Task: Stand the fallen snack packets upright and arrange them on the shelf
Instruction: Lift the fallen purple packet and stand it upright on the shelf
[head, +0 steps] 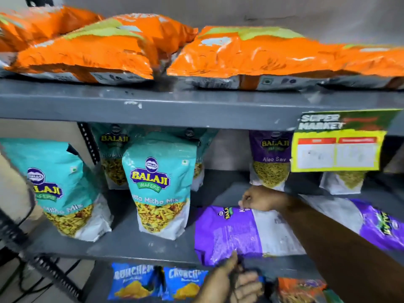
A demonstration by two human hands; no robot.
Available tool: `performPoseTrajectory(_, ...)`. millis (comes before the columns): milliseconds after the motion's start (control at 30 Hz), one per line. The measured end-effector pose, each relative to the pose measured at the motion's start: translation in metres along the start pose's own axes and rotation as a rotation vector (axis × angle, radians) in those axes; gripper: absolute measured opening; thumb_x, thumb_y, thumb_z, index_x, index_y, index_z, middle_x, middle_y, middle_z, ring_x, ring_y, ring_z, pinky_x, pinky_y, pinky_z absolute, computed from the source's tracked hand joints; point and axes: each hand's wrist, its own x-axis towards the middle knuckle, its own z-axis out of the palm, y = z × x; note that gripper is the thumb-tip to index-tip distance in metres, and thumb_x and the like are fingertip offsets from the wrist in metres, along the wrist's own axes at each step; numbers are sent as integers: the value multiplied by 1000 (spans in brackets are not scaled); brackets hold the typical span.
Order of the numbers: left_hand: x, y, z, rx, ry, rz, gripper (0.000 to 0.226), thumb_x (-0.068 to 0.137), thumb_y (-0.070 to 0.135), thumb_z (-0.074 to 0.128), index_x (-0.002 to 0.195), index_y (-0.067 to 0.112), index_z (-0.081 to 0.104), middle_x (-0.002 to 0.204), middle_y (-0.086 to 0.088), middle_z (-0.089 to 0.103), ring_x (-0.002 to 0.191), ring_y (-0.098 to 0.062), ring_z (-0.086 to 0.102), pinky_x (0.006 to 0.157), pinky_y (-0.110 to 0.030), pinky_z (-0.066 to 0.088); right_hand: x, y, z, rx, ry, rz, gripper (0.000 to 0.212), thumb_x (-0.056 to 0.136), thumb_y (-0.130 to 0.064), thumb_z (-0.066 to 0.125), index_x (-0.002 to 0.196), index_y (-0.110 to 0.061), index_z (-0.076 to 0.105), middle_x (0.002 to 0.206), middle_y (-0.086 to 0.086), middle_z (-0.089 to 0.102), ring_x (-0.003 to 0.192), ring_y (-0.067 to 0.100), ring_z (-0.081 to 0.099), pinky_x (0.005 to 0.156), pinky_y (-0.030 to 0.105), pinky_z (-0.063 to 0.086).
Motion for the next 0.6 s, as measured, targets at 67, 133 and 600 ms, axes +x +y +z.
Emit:
performPoseTrajectory(67,13,0,21,-33,117,47,48,92,41,53,75,-1,68,75,-18,68,64,-28,66,61,-36,52,-1,0,1,-53,-95,8,43,95,-44,46,91,-8,68,90,13,65,84,24,55,65,29,38)
performPoseTrajectory(133,22,-2,38,-60,215,125,38,92,41,54,84,4,62,74,-14,64,61,-25,62,51,-28,51,-4,2,0,-71,-95,-34,43,97,-42,45,94,-5,67,99,18,67,89,26,57,67,28,37)
performPoseTrajectory(600,13,60,100,153,289,1095,16,91,-2,55,100,8,64,93,-13,69,87,-21,61,79,-35,48,-65,39,-25,633,673,-101,40,90,-15,57,52,-22,47,52,-6,48,56,15,46,56,31,32)
